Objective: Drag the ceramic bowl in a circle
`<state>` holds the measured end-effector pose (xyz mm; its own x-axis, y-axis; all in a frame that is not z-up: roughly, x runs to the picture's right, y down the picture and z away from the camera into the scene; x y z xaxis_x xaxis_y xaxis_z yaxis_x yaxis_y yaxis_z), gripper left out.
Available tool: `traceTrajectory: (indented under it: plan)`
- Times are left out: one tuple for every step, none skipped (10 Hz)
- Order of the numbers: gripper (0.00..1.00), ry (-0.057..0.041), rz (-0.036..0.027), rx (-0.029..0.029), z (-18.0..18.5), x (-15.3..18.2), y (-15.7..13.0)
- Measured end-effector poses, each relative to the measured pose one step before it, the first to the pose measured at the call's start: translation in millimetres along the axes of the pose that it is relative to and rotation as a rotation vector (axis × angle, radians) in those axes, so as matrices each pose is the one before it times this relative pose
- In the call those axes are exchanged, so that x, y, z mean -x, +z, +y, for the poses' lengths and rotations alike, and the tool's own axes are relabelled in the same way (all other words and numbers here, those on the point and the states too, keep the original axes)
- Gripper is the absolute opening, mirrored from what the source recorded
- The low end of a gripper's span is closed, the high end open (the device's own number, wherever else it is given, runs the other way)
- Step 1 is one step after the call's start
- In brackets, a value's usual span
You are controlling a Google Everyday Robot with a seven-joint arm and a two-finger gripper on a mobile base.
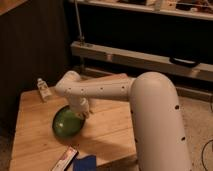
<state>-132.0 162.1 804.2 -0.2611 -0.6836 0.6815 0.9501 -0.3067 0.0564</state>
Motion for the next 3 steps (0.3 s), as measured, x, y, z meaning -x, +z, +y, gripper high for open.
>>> traceTrajectory:
  plan:
    - [0.0, -0.0697, -0.00194, 0.01976, -23.28, 19.08, 0.28]
    - [0.0, -0.05018, 0.00056, 0.0135, -16.17, 11.02, -0.71]
    - [0.0, -0.04849, -0.00416, 0.01527, -15.01, 9.08, -1.48]
